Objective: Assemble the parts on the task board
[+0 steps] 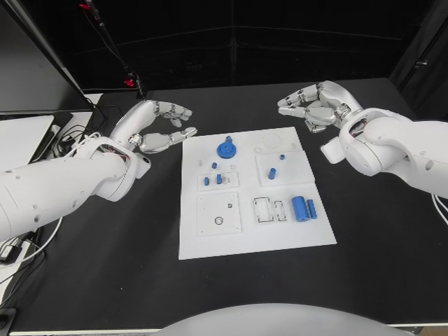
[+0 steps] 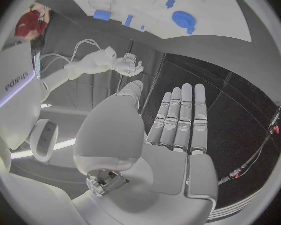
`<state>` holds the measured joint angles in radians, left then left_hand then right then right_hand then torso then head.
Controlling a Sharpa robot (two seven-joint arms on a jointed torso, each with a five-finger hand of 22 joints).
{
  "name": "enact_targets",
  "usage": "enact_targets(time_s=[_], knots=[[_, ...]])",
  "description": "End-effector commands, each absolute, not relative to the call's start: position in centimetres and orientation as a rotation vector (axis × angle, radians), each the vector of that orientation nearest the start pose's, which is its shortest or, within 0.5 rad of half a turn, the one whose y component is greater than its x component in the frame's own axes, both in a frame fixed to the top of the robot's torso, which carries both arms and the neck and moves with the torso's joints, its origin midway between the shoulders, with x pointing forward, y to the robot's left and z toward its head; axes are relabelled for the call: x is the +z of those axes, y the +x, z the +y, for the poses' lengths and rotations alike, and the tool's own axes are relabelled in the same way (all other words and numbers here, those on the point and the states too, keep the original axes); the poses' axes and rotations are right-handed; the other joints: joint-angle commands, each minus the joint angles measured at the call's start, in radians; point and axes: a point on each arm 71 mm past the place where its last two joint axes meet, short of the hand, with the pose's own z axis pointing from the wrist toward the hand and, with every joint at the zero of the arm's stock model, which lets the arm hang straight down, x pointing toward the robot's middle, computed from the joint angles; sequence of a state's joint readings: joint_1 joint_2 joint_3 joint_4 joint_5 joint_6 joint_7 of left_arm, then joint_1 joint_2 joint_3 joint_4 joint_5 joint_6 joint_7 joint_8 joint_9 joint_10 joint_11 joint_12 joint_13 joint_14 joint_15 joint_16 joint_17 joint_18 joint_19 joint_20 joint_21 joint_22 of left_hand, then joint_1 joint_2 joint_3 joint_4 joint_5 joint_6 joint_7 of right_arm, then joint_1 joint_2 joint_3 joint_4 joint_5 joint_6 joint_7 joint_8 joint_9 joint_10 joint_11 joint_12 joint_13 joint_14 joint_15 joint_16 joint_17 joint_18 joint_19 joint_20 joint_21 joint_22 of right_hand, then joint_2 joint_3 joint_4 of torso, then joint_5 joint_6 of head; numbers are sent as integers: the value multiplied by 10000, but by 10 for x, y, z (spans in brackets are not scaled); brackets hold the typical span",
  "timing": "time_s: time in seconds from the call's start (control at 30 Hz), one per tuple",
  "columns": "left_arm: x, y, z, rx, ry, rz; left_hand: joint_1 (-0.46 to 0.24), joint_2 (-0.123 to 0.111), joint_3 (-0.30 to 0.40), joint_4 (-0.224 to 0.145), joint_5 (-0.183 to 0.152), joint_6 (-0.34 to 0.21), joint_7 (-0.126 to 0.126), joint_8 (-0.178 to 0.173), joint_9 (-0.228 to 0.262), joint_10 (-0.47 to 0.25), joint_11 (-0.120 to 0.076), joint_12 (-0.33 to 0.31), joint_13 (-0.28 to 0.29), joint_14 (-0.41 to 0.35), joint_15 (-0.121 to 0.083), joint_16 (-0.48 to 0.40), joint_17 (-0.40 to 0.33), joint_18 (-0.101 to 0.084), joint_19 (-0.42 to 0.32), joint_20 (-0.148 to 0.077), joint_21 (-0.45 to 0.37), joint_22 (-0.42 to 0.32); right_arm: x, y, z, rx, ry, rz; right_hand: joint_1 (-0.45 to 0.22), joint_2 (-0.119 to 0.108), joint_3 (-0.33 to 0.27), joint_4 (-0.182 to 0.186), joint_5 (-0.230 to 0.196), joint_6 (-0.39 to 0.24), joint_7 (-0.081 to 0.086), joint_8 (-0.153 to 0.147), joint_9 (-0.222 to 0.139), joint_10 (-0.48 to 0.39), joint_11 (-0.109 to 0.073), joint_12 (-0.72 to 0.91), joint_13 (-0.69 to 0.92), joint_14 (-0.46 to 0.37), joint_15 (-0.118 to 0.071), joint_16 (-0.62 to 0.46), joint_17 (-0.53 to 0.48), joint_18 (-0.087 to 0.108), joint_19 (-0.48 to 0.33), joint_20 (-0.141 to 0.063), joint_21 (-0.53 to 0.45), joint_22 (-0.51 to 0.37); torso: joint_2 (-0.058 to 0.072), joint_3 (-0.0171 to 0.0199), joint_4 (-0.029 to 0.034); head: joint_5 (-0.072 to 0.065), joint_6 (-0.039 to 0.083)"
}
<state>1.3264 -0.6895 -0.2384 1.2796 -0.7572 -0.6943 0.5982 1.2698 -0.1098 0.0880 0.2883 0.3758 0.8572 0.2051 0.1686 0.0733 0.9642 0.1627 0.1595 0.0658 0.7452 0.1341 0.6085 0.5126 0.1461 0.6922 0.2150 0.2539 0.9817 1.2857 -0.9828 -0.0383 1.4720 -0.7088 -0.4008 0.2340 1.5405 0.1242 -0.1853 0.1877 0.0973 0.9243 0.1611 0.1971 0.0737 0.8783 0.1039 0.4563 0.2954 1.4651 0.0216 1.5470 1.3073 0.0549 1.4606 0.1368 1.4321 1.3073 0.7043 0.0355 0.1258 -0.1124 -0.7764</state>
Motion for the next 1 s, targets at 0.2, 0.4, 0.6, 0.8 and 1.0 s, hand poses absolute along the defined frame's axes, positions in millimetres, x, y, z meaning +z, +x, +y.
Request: enact_targets(time_s=[0.2,0.4,0.6,0.8,1.0], knots=[[-165,508,187,-13779,-4258,11074,-821,306,-1340,79,-657,-1266,436,106,-25,-1434,435,42,33,-1990,618,-973,-970,-182,-1371,585,-1560,-1175,-135,511,-291,7461,150,14924,637,-178,268,-12,-438,157,42,-292,-36,166,116,-924,-1188,936,152,26,2111,-153,253,74,30,1966,-92,-41,133,-407,97],[-167,499,176,-14530,-4500,11028,-1336,271,-1641,92,-1657,-1883,572,511,28,-2134,592,376,70,-2936,819,-1121,-1494,-141,-1644,744,-1918,-1775,-146,512,-290,6499,-1023,15267,815,-331,328,-13,-483,87,-29,-487,-65,211,147,-1233,-1567,931,188,13,2081,-146,248,94,-7,1944,-108,-21,143,-578,124],[-169,497,173,-14851,-5076,10948,-1474,257,-1608,105,-1836,-2398,654,995,87,-2652,676,808,109,-3361,915,-933,-1836,-229,-1783,748,-1909,-2241,-163,507,-284,6033,-1787,15797,796,-391,321,58,-491,77,-30,-566,-69,251,138,-1368,-1727,915,180,-15,2013,-133,224,93,-55,1918,-133,-17,153,-601,96],[-169,497,174,-14893,-5284,10893,-1466,358,-1546,82,-1887,-2764,687,1520,158,-2995,714,1278,147,-3637,959,-665,-2099,-281,-1865,748,-1895,-2587,-178,502,-280,5747,-2274,16327,725,-445,303,148,-493,80,-8,-627,-68,235,169,-1489,-1860,896,197,-48,1933,-120,194,99,-115,1887,-133,-18,144,-578,104],[-170,497,176,-14908,-5350,10905,-1378,472,-1503,75,-1913,-2973,701,1867,195,-3160,725,1597,159,-3715,964,-448,-2268,-284,-1836,747,-1883,-2769,-187,501,-279,5381,-2534,16559,670,-493,301,215,-492,65,29,-690,-70,216,194,-1581,-1967,878,217,-81,1856,-107,168,113,-169,1859,-133,-18,139,-579,105]])
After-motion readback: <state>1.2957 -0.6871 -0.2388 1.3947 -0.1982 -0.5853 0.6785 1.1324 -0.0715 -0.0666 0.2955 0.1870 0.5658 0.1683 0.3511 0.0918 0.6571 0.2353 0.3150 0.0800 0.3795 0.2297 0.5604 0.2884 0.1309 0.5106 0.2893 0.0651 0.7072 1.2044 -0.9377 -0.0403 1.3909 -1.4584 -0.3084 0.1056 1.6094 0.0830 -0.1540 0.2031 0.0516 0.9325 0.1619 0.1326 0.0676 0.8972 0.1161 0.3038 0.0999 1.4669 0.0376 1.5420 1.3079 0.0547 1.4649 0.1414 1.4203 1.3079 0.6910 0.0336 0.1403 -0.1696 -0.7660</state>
